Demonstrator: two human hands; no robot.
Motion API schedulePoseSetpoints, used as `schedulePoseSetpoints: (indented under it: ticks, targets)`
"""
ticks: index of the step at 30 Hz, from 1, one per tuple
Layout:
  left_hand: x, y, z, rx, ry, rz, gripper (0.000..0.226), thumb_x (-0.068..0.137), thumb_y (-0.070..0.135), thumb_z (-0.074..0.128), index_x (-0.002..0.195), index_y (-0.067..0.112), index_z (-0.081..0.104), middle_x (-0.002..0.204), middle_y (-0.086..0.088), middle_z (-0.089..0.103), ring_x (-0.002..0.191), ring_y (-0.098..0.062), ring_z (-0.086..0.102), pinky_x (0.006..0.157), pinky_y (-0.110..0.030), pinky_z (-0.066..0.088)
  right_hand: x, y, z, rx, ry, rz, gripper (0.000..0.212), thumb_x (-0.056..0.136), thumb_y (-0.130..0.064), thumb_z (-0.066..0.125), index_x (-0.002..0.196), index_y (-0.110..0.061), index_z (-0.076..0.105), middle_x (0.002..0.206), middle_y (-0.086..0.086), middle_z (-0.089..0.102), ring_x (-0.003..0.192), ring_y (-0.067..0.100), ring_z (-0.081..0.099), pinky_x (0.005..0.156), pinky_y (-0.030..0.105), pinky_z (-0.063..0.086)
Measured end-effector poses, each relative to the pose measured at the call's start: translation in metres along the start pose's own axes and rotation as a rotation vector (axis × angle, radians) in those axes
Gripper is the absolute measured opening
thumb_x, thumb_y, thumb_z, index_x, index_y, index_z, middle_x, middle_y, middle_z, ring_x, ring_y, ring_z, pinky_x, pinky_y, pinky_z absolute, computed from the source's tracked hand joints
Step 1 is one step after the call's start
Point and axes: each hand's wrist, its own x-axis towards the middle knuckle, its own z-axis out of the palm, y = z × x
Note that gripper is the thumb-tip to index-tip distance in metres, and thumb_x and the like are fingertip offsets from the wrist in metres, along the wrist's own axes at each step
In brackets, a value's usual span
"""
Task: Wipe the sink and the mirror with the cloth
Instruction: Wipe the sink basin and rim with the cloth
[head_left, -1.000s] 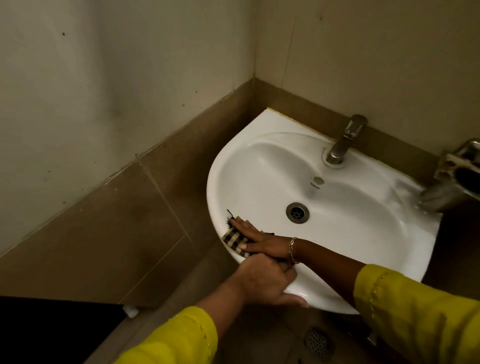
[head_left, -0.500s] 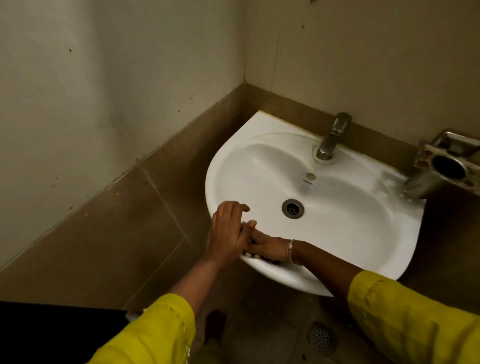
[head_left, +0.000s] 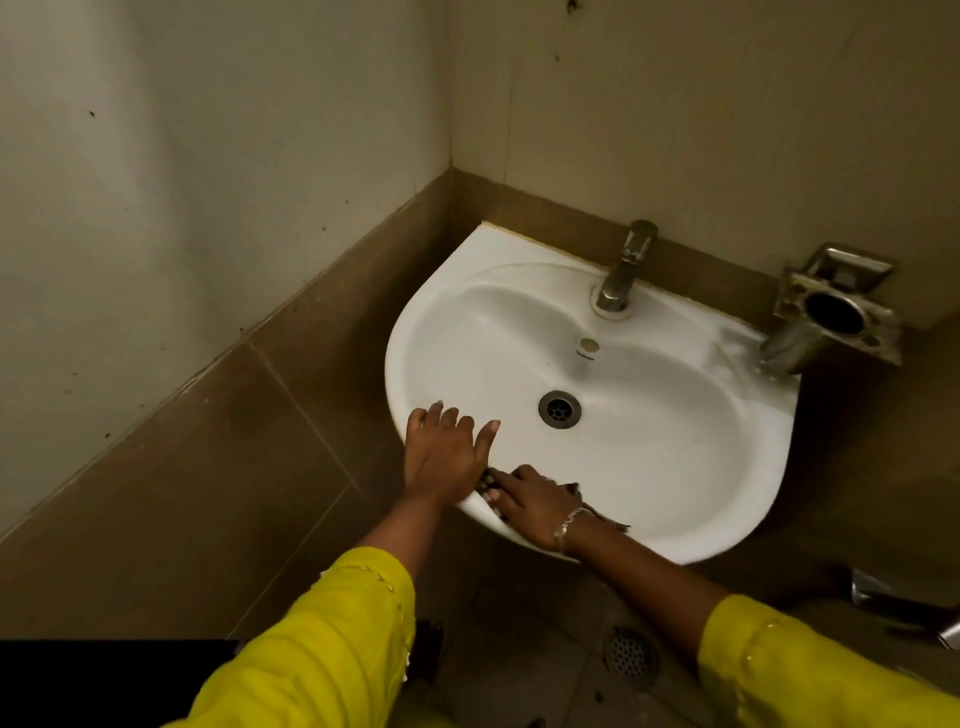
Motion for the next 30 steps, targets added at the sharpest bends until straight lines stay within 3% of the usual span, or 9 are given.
schedulePoseSetpoints:
  ticks: [8,13,15,17,18,20,22,26,30]
  targets:
    - [0.001,-0.004,0.003,0.059,0.016,0.007,0.078,0.084,0.056,0.008,0.087,0.009,0.07,0.092,-0.01,0.072,0.107,-0.029,0.057,0.096,-0.038,0.022,-0.039,0.062,-0.014,-0.045,-0.061,-0.032,0.044,0.099,-0.034,0.026,0.141,-0.024,0.033,0.141,0.008,0.045,0.129,0.025,0.041,0.106,0.035,0.031]
    - [0.001,-0.004,0.003,0.092,-0.011,0.045,0.069,0.085,0.049,0.015,0.082,0.009,0.071,0.087,-0.01,0.071,0.102,-0.032,0.059,0.094,-0.04,0.023,-0.066,0.126,-0.047,-0.406,-0.153,-0.037,0.065,0.084,-0.051,0.012,0.141,-0.029,0.033,0.144,-0.001,0.042,0.131,0.019,0.04,0.108,0.035,0.03]
    - [0.002,-0.004,0.003,0.115,-0.008,0.061,0.064,0.084,0.047,0.019,0.079,0.009,0.072,0.084,-0.01,0.071,0.099,-0.032,0.06,0.093,-0.04,0.022,-0.061,0.156,-0.065,-0.651,-0.068,-0.091,0.068,0.073,-0.05,0.013,0.129,-0.037,0.049,0.129,-0.007,0.059,0.118,0.018,0.056,0.101,0.039,0.036]
    - [0.001,-0.005,0.002,0.127,-0.007,0.054,0.06,0.084,0.044,0.024,0.072,0.01,0.071,0.076,-0.01,0.071,0.09,-0.033,0.064,0.089,-0.039,0.023,-0.053,0.18,-0.081,-0.788,-0.059,0.047,0.049,0.072,-0.043,0.032,0.109,-0.04,0.064,0.099,-0.009,0.073,0.091,0.02,0.07,0.094,0.039,0.038]
    - [0.001,-0.005,0.003,0.128,0.005,0.052,0.057,0.083,0.043,0.027,0.069,0.01,0.071,0.074,-0.009,0.07,0.087,-0.032,0.065,0.088,-0.039,0.024,-0.05,0.183,-0.086,-0.838,-0.05,0.081,0.043,0.076,-0.039,0.038,0.113,-0.041,0.061,0.102,-0.007,0.073,0.095,0.023,0.069,0.1,0.04,0.034]
    - [0.002,-0.005,0.005,0.134,0.024,0.052,0.054,0.083,0.042,0.029,0.069,0.01,0.071,0.075,-0.009,0.07,0.086,-0.032,0.065,0.087,-0.039,0.024,-0.046,0.181,-0.081,-0.882,-0.019,0.097,0.045,0.092,-0.033,0.038,0.136,-0.041,0.035,0.14,0.0,0.049,0.131,0.026,0.042,0.113,0.045,0.017]
    - [0.002,-0.005,0.004,0.139,0.02,0.055,0.055,0.083,0.042,0.028,0.071,0.011,0.071,0.078,-0.01,0.071,0.089,-0.032,0.065,0.087,-0.039,0.023,-0.046,0.17,-0.066,-0.764,-0.092,0.208,0.05,0.098,-0.031,0.03,0.146,-0.033,0.016,0.155,-0.001,0.021,0.142,0.023,0.018,0.116,0.043,0.008]
    - [0.002,-0.004,0.007,0.144,0.022,0.062,0.056,0.083,0.042,0.027,0.071,0.009,0.071,0.079,-0.012,0.071,0.09,-0.032,0.065,0.088,-0.04,0.023,-0.055,0.121,-0.041,-0.327,-0.147,0.098,0.048,0.096,-0.022,0.037,0.143,-0.029,0.026,0.142,0.007,0.042,0.13,0.025,0.04,0.108,0.033,0.028]
    - [0.003,-0.004,0.009,0.143,0.048,0.054,0.052,0.082,0.039,0.032,0.069,0.009,0.072,0.085,-0.014,0.072,0.092,-0.03,0.067,0.087,-0.04,0.024,-0.07,0.119,-0.039,-0.092,-0.089,-0.124,0.039,0.096,-0.027,0.042,0.135,-0.026,0.044,0.14,-0.003,0.048,0.128,0.013,0.044,0.108,0.025,0.031]
